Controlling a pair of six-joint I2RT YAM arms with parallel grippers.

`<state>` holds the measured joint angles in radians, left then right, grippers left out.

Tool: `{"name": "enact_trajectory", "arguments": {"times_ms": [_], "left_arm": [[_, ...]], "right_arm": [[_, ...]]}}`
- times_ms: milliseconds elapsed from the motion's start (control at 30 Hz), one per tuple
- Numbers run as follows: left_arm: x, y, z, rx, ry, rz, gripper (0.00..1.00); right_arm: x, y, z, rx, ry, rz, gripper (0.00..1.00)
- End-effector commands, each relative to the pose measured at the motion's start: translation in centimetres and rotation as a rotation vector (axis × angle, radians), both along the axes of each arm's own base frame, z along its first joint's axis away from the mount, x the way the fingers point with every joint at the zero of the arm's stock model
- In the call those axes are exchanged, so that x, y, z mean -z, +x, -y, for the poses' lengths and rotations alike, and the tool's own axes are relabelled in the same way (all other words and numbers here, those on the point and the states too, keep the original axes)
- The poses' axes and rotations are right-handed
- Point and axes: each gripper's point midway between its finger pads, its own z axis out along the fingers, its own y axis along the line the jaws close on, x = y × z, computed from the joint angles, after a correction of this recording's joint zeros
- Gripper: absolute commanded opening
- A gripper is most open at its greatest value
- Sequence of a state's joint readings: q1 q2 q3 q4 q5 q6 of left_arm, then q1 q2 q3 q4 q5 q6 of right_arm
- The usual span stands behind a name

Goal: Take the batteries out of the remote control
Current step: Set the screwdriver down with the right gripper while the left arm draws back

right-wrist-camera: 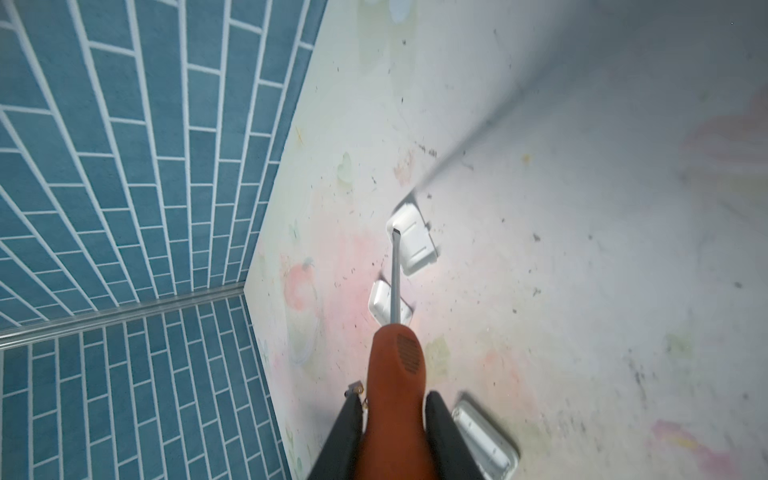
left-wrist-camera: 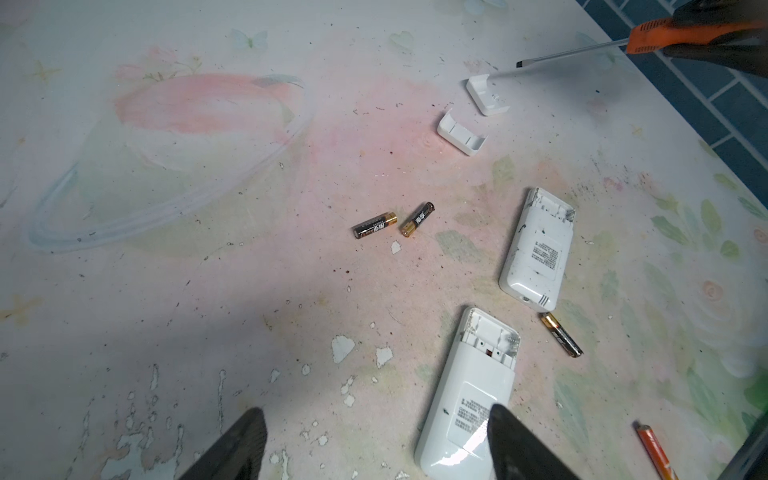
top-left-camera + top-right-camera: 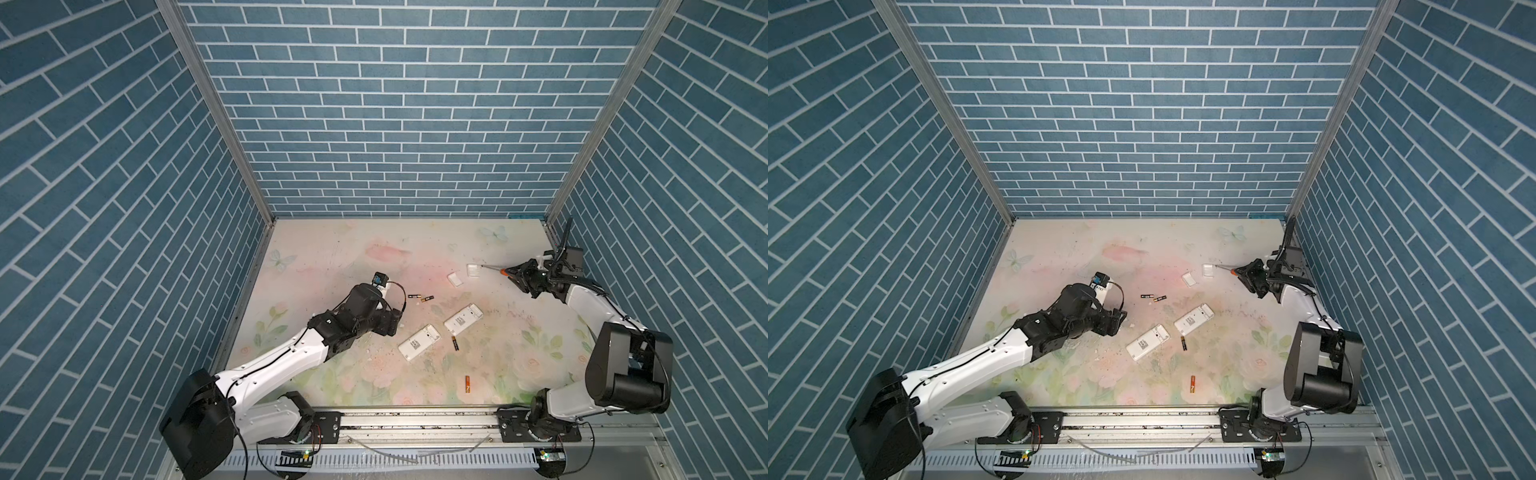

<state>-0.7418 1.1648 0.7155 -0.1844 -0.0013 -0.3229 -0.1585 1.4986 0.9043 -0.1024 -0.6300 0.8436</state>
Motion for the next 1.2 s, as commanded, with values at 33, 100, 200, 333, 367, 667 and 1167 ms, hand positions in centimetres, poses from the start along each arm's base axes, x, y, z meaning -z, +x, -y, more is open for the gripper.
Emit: {"name": "enact_trajectory", "arguments": {"times_ms": [33, 100, 200, 333, 367, 667, 1167], "left_arm": [[0.1, 0.1, 0.1, -0.007, -0.027, -0.007, 0.84], [0.1, 0.1, 0.1, -0.013, -0.034, -0.008, 0.84], [-0.1, 0.2, 0.0, -0.018, -0.035, -0.001, 0.85], [-0.1, 0.3, 0.0, -0.02, -0.034, 0.003, 0.85], [-0.2, 0.3, 0.0, -0.02, -0.037, 0.004, 0.85], [-0.6, 0.3, 0.3, -0.018, -0.056, 0.01, 0.85], [0.3, -0.8, -1.6, -0.045, -0.033, 0.016, 0.85]], "right_arm": [[-1.5, 3.5, 2.3, 0.104, -0.055, 0.189, 0.0], [-1.0, 3.8, 3.0, 0.11, -0.117, 0.19, 0.0], [-0.1, 3.8, 3.9, 0.097, -0.232, 0.178, 0.0], [1.3, 2.6, 5.6, 0.093, -0.414, 0.118, 0.0], [1.8, 2.3, 5.9, 0.086, -0.446, 0.096, 0.0], [5.6, -0.9, 5.3, -0.059, -0.634, -0.126, 0.0], [9.7, -1.9, 2.3, -0.183, -0.692, -0.305, 0.0]]}}
